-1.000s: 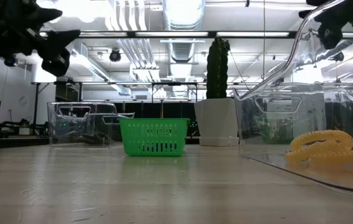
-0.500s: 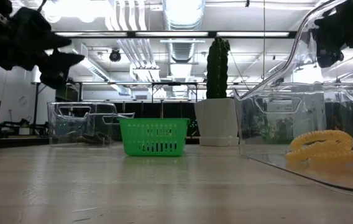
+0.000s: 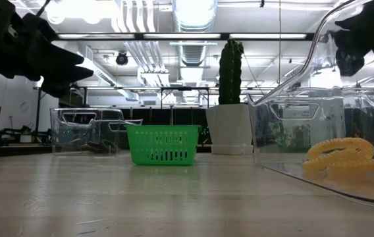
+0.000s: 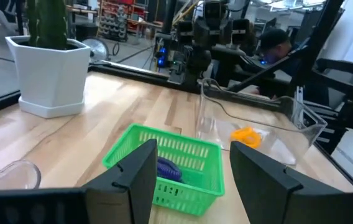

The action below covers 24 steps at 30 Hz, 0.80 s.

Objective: Sort spring keychains
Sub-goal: Return to Home Position

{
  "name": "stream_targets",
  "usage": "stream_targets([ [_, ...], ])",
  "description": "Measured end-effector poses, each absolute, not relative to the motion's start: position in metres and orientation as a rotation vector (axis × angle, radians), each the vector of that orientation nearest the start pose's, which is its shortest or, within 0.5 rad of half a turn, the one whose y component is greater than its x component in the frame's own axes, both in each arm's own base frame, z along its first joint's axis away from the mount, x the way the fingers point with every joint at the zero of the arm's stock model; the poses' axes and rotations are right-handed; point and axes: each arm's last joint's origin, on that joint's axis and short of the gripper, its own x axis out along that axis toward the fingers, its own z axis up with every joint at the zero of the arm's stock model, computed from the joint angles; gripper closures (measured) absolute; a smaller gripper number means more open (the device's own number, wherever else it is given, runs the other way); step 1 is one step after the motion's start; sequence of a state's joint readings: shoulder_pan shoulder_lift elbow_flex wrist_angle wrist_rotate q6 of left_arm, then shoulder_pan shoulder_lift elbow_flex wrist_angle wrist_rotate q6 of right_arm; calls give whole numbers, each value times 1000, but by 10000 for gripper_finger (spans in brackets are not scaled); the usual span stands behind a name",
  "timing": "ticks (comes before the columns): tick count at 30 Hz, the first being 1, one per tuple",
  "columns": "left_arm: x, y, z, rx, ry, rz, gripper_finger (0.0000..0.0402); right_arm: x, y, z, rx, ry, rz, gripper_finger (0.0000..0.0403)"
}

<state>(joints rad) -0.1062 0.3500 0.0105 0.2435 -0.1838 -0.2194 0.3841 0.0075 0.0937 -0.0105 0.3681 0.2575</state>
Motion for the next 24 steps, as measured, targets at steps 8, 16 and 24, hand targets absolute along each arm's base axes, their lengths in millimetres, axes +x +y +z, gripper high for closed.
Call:
stream_targets([
  [8,119,-8,164,-144,43,63,207,92,26,178,307,-117,33,272],
  [16,119,-8,162,-122,57,63,207,92,26,178,308,-114,33,277],
  [24,118,-8,154,-139,138,70,207,92,26,178,307,-112,33,285],
])
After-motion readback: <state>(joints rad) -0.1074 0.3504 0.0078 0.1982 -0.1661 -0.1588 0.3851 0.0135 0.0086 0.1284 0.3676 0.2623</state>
